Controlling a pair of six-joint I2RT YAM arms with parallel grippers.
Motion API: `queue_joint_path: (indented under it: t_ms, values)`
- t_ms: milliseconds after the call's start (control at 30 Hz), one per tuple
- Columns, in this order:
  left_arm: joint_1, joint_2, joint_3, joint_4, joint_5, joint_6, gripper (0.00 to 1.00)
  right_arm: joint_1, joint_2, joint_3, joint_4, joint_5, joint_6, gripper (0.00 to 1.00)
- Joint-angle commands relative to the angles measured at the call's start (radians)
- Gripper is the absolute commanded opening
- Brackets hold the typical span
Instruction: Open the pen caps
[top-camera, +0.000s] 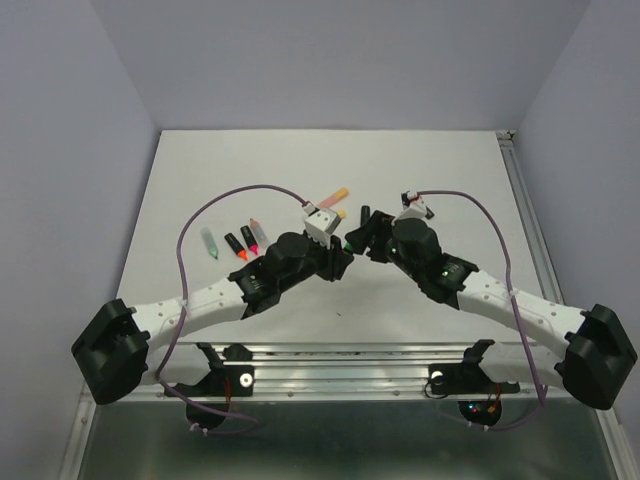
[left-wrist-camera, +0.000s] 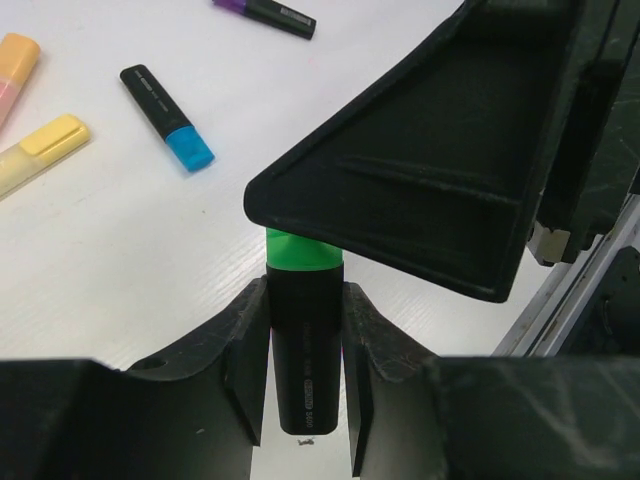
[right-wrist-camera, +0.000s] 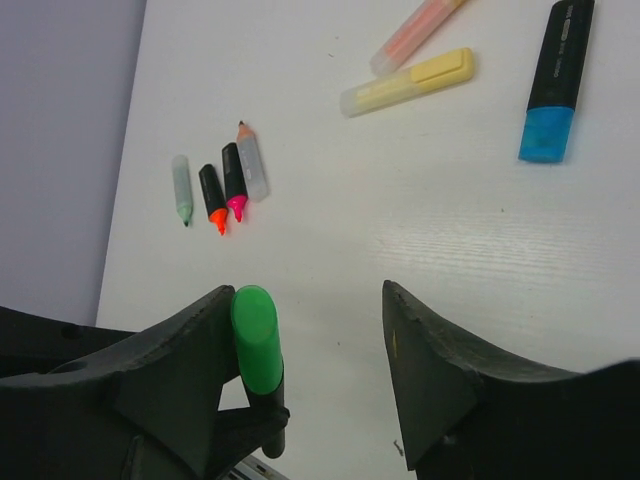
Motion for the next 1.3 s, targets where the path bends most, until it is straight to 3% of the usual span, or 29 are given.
queue_joint_path:
  t_ms: [0,167,367,467,600,733,867,967,1267]
  values:
    - [-0.005,-0.02,0.037,0.052,-0.055,-0.016,0.0,0.016,0.008,0.068,0.069,0.044,0.011,0.6]
    - [-0.005,-0.011,0.046,0.052,-0.062,-0.018,0.0,0.025,0.016,0.062,0.095,0.018,0.025,0.54]
    - [-0.005,-0.009,0.055,0.052,-0.094,-0.035,0.0,0.029,0.028,0.06,0.098,-0.002,0.026,0.38]
    - [-0.005,-0.009,0.061,0.054,-0.082,-0.036,0.0,0.03,0.017,0.049,0.125,-0.009,0.022,0.27]
    - [-0.005,-0.017,0.06,0.044,-0.094,-0.051,0.0,0.029,0.01,0.052,0.104,0.004,0.023,0.01]
    - [-0.005,-0.052,0.029,0.04,-0.102,-0.084,0.0,0.03,-0.018,0.048,0.084,0.09,0.056,0.01]
    - [-0.006,-0.075,-0.064,0.038,0.048,-0.162,0.0,0.025,-0.022,0.109,0.03,0.245,-0.016,0.01]
    - [-0.037,-0.101,-0.155,0.034,0.083,-0.223,0.0,-0.022,-0.035,0.137,0.073,0.322,-0.067,0.01]
    - [-0.187,-0.178,-0.311,-0.018,-0.056,-0.369,0.0,-0.277,0.077,0.316,0.101,0.193,-0.124,0.01]
